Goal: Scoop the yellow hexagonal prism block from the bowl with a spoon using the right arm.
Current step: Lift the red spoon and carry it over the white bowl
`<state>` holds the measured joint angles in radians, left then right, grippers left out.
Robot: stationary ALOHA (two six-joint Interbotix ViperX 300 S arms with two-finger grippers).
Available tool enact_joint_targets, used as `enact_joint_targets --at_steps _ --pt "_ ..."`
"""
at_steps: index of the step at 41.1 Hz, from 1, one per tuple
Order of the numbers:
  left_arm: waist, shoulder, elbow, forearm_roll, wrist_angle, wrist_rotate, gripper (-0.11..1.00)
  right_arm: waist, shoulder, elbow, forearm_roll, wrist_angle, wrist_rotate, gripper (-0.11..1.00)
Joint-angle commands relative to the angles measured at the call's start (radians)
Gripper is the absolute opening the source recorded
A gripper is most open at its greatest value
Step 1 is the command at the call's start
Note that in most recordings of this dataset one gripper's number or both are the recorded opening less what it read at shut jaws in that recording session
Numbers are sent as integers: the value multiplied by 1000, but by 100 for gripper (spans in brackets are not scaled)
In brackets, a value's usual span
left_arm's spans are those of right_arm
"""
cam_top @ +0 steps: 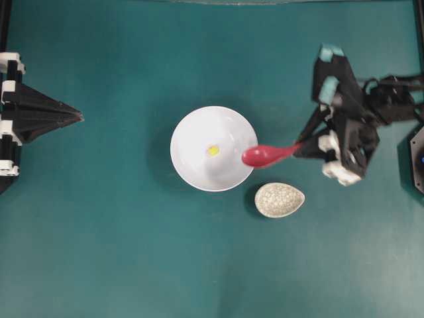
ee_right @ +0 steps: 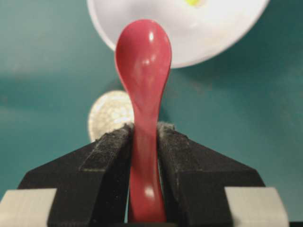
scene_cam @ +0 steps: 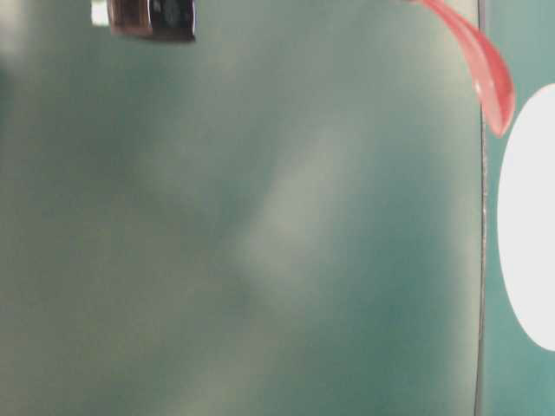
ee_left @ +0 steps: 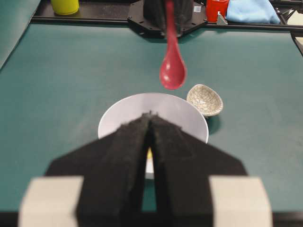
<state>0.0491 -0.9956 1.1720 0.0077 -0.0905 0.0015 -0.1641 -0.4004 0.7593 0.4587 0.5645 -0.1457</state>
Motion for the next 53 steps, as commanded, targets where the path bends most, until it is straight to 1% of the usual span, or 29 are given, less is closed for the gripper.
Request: enact_joint_targets --at_steps 1,6,12,16,22,37,53 --pt "-2 9 -23 3 -5 0 0 -20 28 -77 -15 69 15 24" --pt "-2 9 -23 3 -5 2 0 -21 101 -150 -57 149 48 24" --pt "-2 9 -23 3 -3 0 0 -21 189 -239 -86 236 100 24" --pt "-2 9 -23 3 -5 0 0 -21 235 -293 -107 282 126 24" --pt "-2 9 -21 3 -5 0 0 -21 279 -342 -127 313 144 24" --pt "0 9 -23 3 -5 2 0 -21 359 -368 -129 308 147 24" --pt "-2 9 -21 3 -5 0 0 -21 408 -373 -130 258 146 23"
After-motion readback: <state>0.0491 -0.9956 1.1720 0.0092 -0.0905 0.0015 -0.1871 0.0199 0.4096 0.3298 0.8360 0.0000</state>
